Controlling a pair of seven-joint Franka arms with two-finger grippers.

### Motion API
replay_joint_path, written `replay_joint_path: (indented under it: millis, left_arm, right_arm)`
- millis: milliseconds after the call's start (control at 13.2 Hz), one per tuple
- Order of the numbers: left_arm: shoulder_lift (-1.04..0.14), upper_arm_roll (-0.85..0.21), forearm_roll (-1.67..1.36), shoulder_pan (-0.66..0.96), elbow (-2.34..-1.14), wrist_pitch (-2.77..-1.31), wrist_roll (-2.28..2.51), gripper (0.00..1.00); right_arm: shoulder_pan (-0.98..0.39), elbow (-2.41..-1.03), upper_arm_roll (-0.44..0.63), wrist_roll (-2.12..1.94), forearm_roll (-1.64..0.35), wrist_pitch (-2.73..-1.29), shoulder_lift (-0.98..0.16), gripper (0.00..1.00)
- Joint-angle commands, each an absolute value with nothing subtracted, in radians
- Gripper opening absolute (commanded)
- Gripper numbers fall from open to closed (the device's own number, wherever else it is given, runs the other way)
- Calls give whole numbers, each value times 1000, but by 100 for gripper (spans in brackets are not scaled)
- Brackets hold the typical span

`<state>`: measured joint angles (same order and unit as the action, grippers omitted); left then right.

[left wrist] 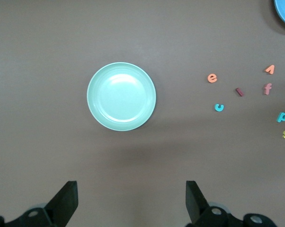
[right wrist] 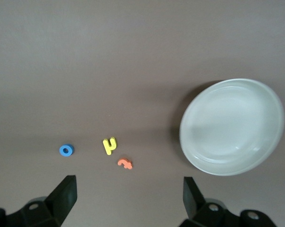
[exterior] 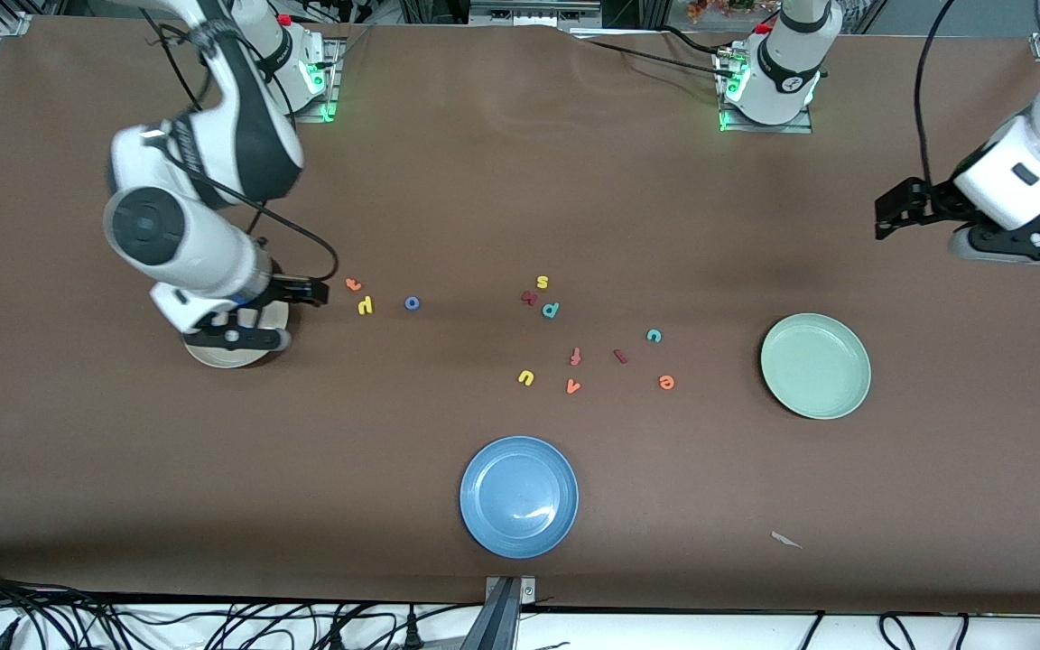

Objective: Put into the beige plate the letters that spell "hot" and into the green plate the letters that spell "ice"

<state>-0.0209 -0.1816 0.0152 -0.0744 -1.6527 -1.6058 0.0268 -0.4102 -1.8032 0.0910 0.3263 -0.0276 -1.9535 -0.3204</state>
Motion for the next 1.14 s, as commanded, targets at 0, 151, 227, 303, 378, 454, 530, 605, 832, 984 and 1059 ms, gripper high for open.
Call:
replay_joint_path:
  millis: [0,151,227,303,378,454,530,605,832,984,1059]
  left_arm:
    - [-35,-236,-5,-77,-1696,-1670,105,100]
    - [-58,-276,-5,-77,-1742,-1741,200,100]
    - [-81,-299,-5,-75,-1753,-1767,231,100]
    - [-107,-319,-5,-75,-1759,-1801,264,100]
    - [-141,-333,-5,-72,-1772,-1845,306,100]
    - [-173,-353,-5,-72,-1778,-1894,339,100]
    - [-204,-365,-5,-72,-1781,-1937,369,100]
    - [-240,-376,-5,-61,-1776,-1971,409,100]
    - [-351,-376,11,1,-1778,-2099,530,100]
    - [-417,-376,62,29,-1779,-2166,570,100]
    - [-449,-376,105,38,-1779,-2184,595,100]
  right_arm:
    - [-411,-1943,55,316,-31,-2042,-285,99]
    - [-411,-1979,46,218,-31,-2046,-293,99]
    - [-411,-2000,46,137,-31,-2058,-299,99]
    - [-410,-2035,46,67,-32,-2100,-299,99]
    - [-410,-2077,46,8,-32,-2144,-299,99]
    - [-410,-2103,46,-8,-32,-2176,-302,99]
    - [-410,-2127,45,-11,-32,-2207,-307,99]
    - [-410,-2147,41,-11,-31,-2230,-311,99]
    - [-410,-2200,40,-41,-31,-2305,-330,99]
    - [-411,-2206,40,-46,-31,-2315,-348,99]
    - [-411,-2209,40,-45,-31,-2327,-351,99]
